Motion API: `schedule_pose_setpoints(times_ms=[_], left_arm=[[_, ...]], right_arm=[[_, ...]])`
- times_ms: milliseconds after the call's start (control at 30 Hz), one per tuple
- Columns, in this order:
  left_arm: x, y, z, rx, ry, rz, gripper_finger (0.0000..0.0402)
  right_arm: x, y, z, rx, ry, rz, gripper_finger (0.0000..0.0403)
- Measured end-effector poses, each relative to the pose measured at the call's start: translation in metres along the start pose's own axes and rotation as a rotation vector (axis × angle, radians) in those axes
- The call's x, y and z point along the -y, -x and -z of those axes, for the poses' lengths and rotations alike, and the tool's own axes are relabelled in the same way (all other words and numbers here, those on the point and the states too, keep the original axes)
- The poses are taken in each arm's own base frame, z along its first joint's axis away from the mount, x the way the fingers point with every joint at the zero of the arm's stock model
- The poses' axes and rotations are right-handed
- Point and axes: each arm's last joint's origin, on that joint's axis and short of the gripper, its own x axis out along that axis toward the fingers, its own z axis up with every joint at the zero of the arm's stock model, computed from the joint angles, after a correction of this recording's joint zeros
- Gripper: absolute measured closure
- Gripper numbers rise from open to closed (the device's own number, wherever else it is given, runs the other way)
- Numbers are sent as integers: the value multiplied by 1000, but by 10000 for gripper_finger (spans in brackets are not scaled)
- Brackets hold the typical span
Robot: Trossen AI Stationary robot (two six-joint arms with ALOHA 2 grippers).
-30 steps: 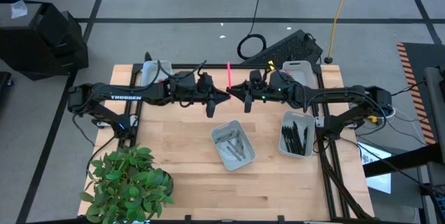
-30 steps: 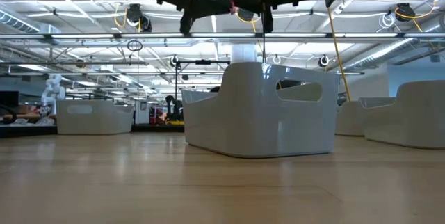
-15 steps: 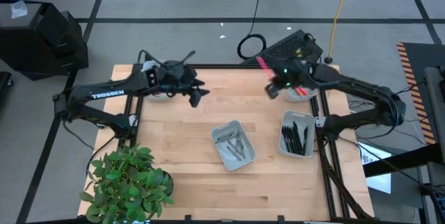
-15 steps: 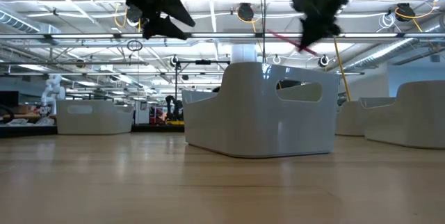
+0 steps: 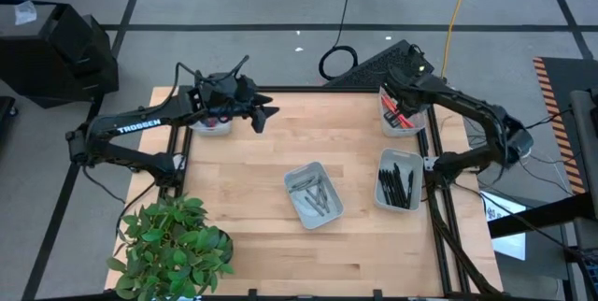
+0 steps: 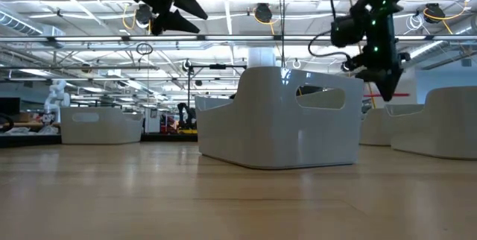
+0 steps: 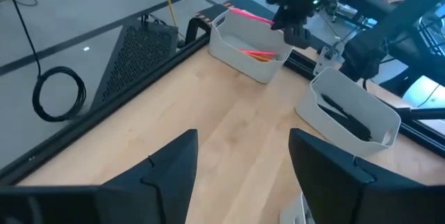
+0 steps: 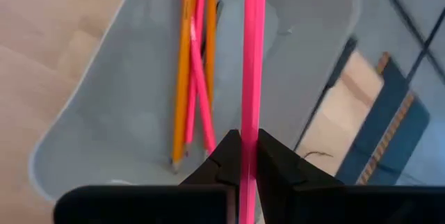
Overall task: Sort crayons/erasers/pens/pencils in bins
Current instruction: Put the pink pencil into the top right gray bin, then return to Home Position
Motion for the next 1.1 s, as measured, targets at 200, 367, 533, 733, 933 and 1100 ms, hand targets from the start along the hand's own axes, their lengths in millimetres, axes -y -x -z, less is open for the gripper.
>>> schedule_pose_setpoints(times_ms=[200,367,533,733,933,1100], left_arm=[[2,0,4,-33,15,6,174],[5,0,10,-88,15,11,174],[7,0,12,-103,11,13,174],[7,0,12,-104,-7,13,174],[7,0,12,-105,-7,13,174],[6,0,12,-103,-8,13,174]], right_arm=[[-4,-24,-14,-70,18,12,387],[-8,-45,-15,-143,32,43,387],[-14,-61,-9,-126,78,49,378],[-18,-65,-6,-117,75,61,352],[-19,-49,-3,-60,57,7,304],[-15,-22,9,26,28,-14,274]])
